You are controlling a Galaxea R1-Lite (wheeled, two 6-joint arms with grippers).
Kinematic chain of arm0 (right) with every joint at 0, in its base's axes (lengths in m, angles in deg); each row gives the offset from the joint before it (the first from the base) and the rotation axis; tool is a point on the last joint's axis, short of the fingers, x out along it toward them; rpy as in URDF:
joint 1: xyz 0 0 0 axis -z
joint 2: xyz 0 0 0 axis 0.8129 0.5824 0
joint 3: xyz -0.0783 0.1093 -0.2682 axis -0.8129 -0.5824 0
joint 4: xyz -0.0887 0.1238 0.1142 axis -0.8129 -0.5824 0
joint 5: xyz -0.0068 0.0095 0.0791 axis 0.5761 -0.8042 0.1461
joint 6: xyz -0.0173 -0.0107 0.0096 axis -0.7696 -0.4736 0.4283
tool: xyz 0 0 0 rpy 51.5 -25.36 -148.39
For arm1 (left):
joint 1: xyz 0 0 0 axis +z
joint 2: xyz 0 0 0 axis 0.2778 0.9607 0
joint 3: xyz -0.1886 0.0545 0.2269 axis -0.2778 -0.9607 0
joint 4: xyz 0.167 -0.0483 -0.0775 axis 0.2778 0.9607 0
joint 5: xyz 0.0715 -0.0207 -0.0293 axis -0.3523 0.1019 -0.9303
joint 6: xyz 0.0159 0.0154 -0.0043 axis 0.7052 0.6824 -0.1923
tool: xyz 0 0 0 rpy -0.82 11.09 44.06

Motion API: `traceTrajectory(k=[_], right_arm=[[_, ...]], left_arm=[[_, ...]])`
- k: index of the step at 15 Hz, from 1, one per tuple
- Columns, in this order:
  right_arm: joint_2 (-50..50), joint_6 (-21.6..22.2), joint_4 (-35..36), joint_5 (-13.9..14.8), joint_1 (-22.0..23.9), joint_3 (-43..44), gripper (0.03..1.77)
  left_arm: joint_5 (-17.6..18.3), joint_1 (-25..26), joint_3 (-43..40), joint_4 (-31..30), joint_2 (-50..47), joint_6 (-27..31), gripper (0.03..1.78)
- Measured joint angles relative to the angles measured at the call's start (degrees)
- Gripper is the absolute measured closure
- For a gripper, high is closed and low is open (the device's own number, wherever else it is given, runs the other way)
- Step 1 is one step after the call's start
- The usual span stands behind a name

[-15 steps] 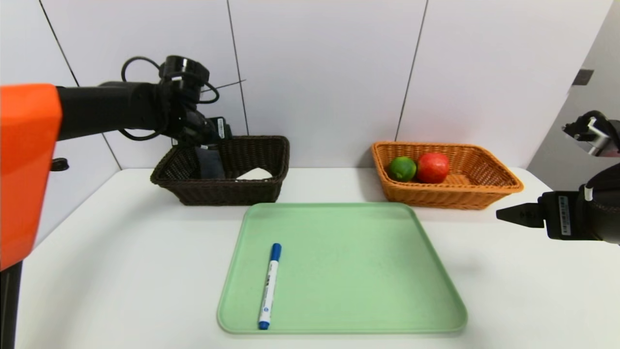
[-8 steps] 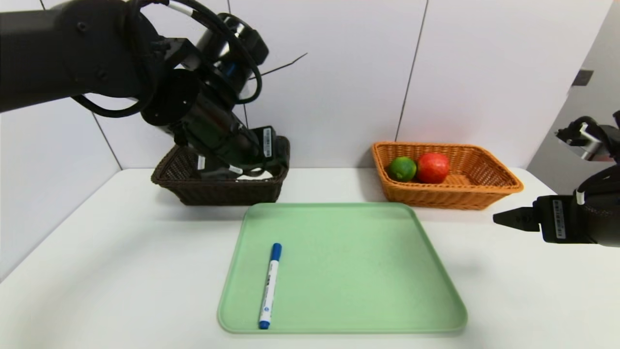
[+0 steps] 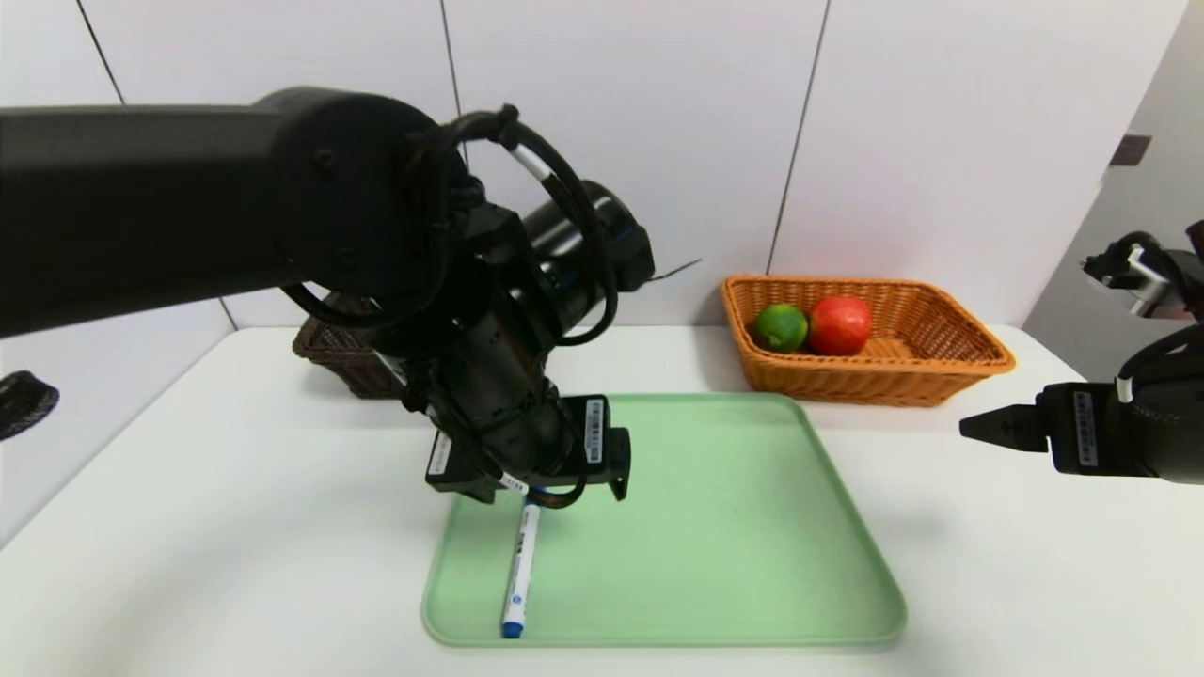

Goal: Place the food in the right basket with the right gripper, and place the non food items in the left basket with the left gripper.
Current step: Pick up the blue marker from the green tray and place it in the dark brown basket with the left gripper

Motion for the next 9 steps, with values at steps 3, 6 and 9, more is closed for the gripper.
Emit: traceTrajectory(k=[3,6,9], right_arm=[[0.39,0.96,-0.02,-0.04,0.0,0.0,0.09],[0.74,1.12,0.0,-0.2,0.01,0.05,0.09],[0.87,1.1,-0.02,-0.32,0.01,-0.06,0.09]], left_arm=[[-0.01,-0.11,-2.67,0.09,1.97,0.62,0.13],[-0.34,0.02,-3.23,-0.04,4.66,1.65,0.12],[-0.48,0.22,-2.21,-0.09,7.5,1.9,0.12]])
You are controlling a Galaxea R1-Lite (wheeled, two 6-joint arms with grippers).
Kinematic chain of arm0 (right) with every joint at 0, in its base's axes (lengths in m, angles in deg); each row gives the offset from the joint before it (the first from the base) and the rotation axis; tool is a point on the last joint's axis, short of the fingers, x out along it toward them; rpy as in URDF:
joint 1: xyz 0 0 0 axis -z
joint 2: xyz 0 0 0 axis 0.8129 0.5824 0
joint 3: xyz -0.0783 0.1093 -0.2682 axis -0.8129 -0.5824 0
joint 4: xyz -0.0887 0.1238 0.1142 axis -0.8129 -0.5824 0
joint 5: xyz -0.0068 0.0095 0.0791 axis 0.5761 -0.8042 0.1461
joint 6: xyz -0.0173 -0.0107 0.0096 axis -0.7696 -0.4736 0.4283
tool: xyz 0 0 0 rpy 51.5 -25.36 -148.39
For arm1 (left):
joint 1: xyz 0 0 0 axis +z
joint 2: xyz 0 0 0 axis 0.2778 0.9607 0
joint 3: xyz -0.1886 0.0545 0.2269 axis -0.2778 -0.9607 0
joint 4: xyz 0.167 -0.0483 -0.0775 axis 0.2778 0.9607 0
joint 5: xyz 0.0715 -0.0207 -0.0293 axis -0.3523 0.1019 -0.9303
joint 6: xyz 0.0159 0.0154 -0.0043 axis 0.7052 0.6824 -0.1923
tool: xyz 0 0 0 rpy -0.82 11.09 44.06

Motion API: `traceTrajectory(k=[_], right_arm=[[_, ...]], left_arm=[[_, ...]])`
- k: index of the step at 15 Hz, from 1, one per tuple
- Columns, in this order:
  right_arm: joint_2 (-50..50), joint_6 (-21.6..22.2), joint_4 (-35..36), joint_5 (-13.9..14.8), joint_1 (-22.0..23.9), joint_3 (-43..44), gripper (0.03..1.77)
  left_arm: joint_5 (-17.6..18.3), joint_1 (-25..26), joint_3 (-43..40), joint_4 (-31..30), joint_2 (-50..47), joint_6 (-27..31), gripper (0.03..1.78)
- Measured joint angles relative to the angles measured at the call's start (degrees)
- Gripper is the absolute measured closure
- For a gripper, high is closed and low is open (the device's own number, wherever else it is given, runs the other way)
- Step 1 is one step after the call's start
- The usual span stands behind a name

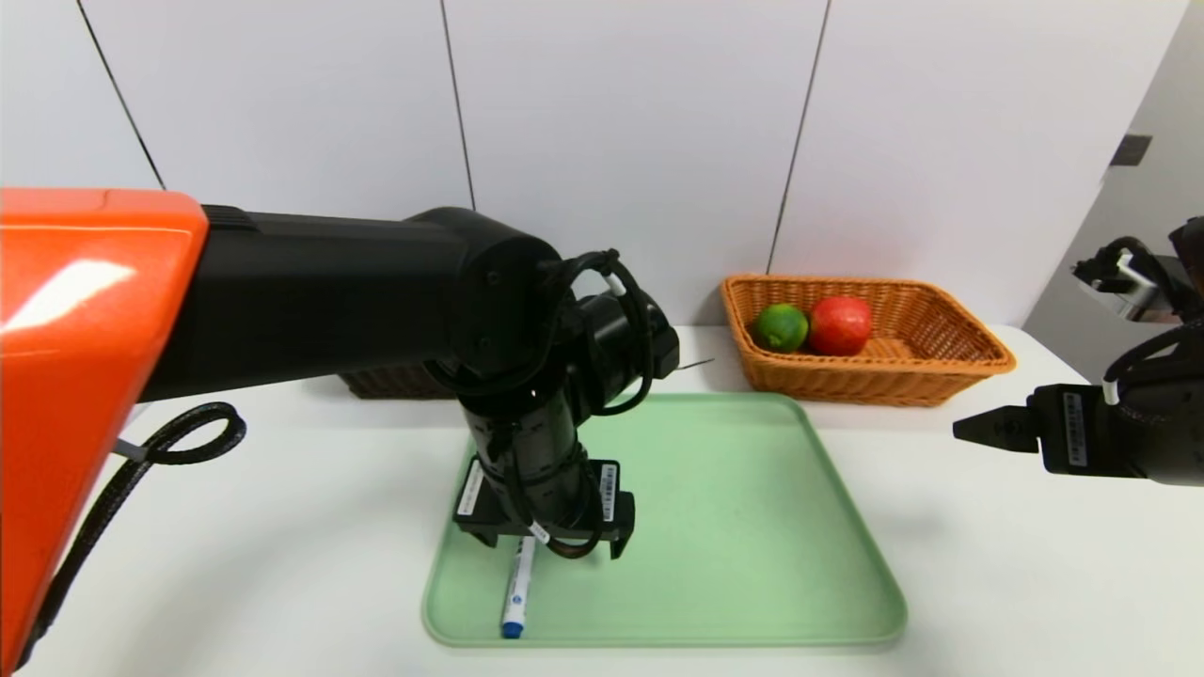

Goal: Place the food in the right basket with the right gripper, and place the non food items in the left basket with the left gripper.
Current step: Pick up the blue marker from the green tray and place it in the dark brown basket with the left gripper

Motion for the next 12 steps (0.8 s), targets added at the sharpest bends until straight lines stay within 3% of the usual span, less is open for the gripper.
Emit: traceTrajectory(k=[12], right_arm=[[0.68,-0.3,2.12,-0.07,-0.01,-0.35,0.09]], left_arm=[[0.05,4.95,3.23,-0.09,6.25,1.99,0.12]])
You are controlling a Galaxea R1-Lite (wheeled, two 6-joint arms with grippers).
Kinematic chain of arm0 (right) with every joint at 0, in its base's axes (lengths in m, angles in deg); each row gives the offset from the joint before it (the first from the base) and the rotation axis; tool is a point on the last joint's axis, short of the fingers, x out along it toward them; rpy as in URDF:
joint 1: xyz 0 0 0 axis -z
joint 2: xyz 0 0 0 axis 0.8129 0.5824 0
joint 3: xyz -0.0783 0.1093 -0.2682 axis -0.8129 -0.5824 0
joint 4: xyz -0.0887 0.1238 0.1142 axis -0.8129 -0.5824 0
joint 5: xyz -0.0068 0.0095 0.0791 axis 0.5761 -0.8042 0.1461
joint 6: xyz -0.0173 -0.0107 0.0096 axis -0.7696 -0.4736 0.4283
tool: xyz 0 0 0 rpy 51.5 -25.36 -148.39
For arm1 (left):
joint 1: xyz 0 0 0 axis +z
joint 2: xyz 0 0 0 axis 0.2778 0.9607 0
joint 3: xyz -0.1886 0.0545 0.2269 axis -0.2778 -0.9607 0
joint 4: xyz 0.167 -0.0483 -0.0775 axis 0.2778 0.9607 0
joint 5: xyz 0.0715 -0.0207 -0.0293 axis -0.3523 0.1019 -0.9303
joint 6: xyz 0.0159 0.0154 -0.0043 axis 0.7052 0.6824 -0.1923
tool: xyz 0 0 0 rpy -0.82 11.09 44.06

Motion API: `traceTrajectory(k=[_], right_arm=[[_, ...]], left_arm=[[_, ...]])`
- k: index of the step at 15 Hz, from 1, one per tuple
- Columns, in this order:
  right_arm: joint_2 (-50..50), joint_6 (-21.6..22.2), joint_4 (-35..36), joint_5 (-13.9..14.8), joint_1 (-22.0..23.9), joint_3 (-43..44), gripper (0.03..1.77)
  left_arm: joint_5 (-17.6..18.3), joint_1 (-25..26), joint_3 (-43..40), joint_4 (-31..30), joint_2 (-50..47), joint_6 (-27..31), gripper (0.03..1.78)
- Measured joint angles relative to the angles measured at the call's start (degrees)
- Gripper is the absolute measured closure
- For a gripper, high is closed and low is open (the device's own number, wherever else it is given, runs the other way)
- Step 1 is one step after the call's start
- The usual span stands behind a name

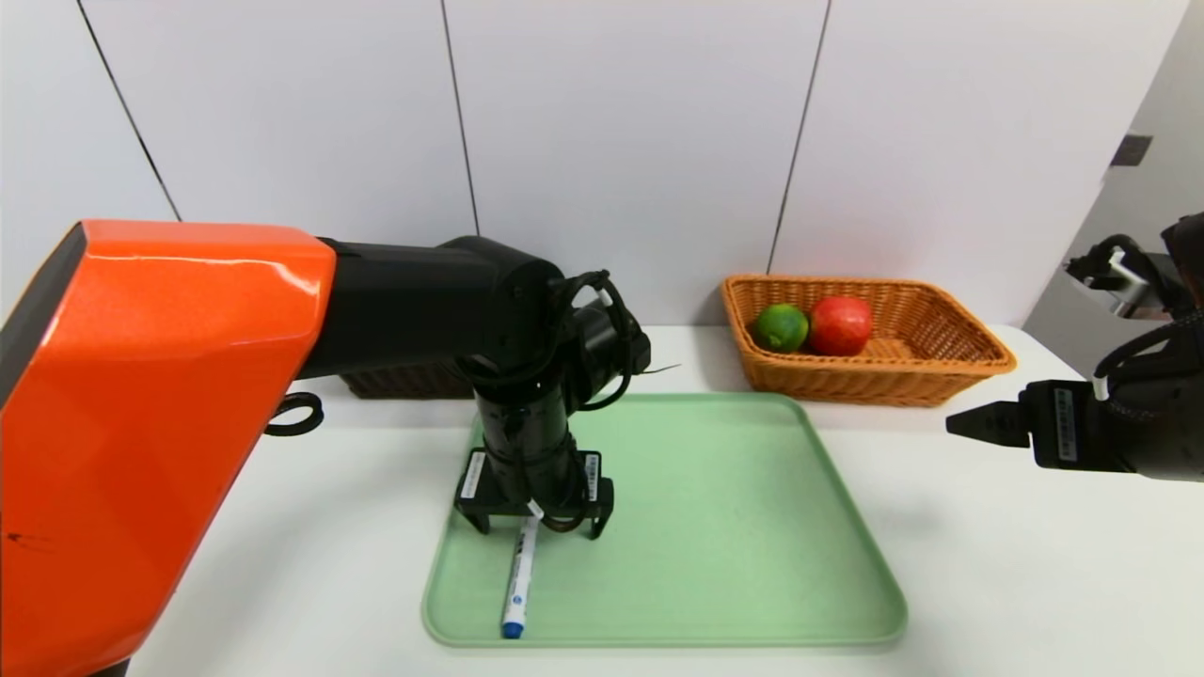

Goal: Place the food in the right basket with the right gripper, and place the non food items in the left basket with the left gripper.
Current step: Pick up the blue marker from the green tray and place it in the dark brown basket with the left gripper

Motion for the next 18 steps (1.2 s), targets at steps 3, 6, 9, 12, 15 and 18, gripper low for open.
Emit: traceTrajectory(k=[3,6,9,12,15,18], right_arm=[[0.79,-0.07,0.52,-0.02,0.0,-0.16,0.09],[1.68,-0.02,0.59,0.0,0.0,-0.05,0.09],[2.28,-0.02,0.61,0.07,0.0,0.26,0.09],[2.49,-0.02,0.63,0.16,0.01,0.3,0.09],[2.54,-0.02,0.61,0.18,0.01,0.3,0.09],[2.49,-0.02,0.61,0.3,0.01,0.3,0.09]], left_arm=[[0.26,0.06,0.05,-0.09,0.41,-0.04,0.12],[0.28,0.09,0.0,-0.07,0.41,0.84,0.12],[0.26,0.01,-0.12,0.02,0.39,0.9,0.12],[0.3,-0.1,-0.06,0.04,0.39,0.88,0.12],[0.39,-0.07,-0.41,0.15,0.2,0.79,0.12],[0.43,-0.07,-0.69,0.35,-0.05,0.79,0.34]])
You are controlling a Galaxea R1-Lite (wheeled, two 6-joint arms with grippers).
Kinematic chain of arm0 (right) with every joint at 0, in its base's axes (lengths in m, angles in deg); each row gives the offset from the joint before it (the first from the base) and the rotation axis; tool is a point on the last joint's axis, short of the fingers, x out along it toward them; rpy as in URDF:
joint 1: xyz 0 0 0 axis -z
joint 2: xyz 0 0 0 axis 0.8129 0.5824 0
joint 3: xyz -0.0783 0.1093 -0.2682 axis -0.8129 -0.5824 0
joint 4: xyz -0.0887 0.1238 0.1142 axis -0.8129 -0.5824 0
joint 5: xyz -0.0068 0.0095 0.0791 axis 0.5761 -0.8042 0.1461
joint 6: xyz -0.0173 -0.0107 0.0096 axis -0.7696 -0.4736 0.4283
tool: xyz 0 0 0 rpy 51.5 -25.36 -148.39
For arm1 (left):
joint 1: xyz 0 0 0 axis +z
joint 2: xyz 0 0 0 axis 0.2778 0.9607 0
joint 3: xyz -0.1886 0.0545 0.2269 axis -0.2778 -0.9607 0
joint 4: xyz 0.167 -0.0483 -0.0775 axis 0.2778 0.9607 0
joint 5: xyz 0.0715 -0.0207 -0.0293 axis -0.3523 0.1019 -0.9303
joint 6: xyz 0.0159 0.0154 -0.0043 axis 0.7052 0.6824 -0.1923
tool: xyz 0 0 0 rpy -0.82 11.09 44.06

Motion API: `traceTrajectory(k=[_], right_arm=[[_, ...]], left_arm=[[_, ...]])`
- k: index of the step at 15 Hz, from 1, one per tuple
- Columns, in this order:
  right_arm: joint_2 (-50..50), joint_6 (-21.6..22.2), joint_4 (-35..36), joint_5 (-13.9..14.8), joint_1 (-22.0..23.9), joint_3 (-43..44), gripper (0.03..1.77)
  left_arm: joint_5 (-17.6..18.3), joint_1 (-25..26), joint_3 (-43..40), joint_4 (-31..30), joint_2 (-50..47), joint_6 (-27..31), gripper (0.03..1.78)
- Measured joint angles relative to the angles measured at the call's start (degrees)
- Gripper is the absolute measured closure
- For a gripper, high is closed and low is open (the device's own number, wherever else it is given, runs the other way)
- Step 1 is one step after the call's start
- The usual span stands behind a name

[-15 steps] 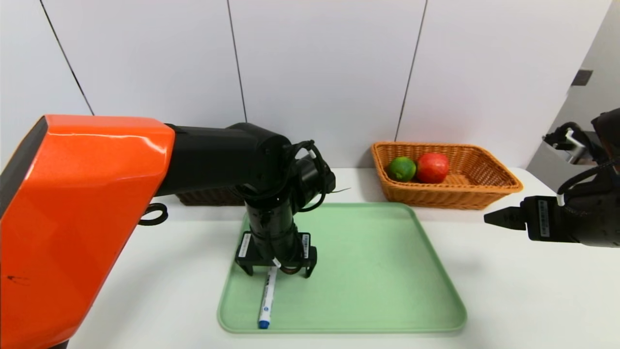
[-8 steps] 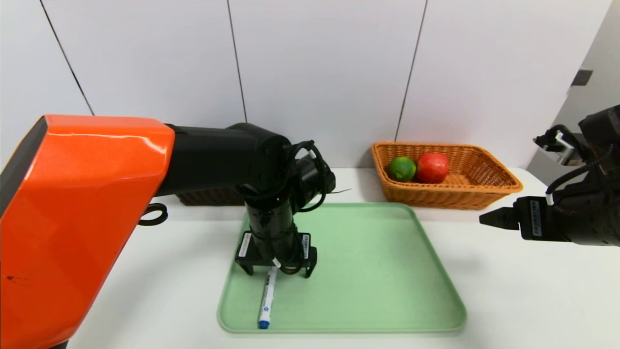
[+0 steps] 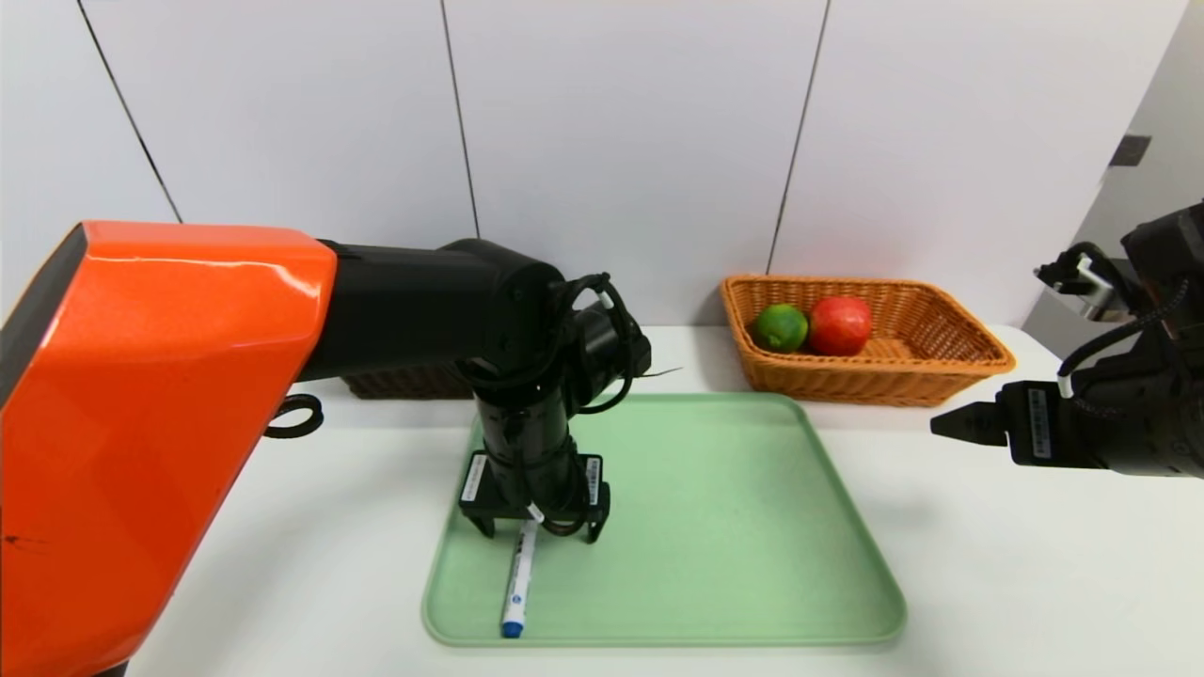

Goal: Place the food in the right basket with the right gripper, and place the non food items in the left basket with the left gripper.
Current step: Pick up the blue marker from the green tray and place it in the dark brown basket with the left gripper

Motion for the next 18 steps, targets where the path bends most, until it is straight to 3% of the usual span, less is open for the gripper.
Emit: traceTrajectory(k=[3,6,7,8,15,18], right_arm=[[-0.21,0.0,0.0,0.18,0.0,-0.05,0.09],[-0.34,0.0,0.0,0.22,0.0,-0.06,0.09],[-0.37,0.0,0.0,0.22,-0.01,-0.06,0.09],[-0.41,-0.02,0.0,0.22,-0.01,-0.06,0.09],[-0.52,0.02,0.0,0.3,-0.01,-0.06,0.09],[-0.52,0.02,0.0,0.3,-0.06,-0.06,0.09]], left_arm=[[-0.04,-0.35,-0.41,0.12,-0.37,-0.05,0.76],[-0.09,-0.61,-0.52,0.26,-0.83,-0.02,1.08],[-0.04,-0.63,-0.57,0.26,-0.91,0.0,1.58],[-0.06,-0.66,-0.79,0.23,-1.02,-0.02,1.67],[0.33,-1.38,0.72,0.41,-2.93,0.11,1.67],[3.3,-2.67,4.28,0.1,-5.07,0.88,1.67]])
